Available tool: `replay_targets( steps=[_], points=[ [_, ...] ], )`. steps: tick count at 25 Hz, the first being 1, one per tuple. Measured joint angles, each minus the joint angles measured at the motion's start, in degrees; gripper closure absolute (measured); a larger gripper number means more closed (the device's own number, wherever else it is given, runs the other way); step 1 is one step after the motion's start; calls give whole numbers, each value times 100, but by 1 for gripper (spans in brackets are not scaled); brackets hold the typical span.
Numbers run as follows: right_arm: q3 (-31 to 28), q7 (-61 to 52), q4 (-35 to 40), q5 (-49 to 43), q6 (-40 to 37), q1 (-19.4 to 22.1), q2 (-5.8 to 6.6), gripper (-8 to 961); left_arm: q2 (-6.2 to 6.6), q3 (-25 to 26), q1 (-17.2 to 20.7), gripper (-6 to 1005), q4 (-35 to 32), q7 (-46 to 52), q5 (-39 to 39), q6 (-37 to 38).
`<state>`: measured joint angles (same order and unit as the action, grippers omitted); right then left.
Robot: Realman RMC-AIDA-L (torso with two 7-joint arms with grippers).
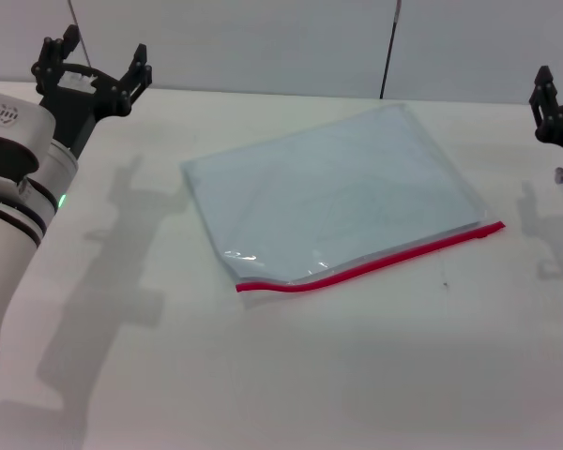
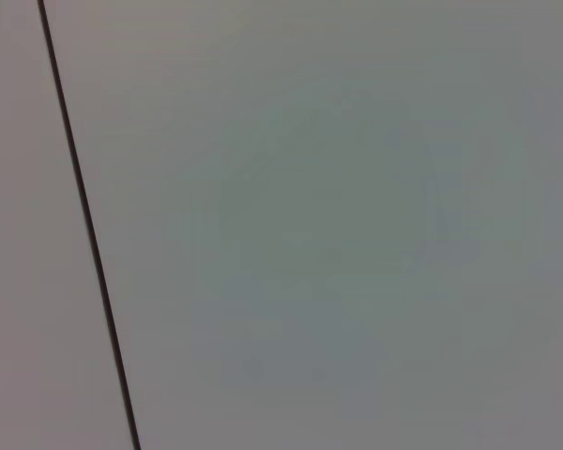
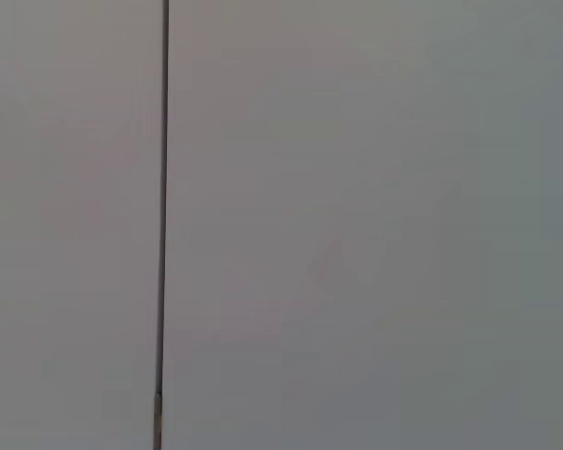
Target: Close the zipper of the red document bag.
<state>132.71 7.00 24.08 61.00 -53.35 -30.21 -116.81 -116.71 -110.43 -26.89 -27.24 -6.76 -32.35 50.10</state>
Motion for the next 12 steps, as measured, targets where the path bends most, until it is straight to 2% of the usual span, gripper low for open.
replay_targets(
  steps=[12],
  points=[
    [-20,-1,0,0,-13,-11,0,464,8,4,-42,109,59,0,0,0]
  ],
)
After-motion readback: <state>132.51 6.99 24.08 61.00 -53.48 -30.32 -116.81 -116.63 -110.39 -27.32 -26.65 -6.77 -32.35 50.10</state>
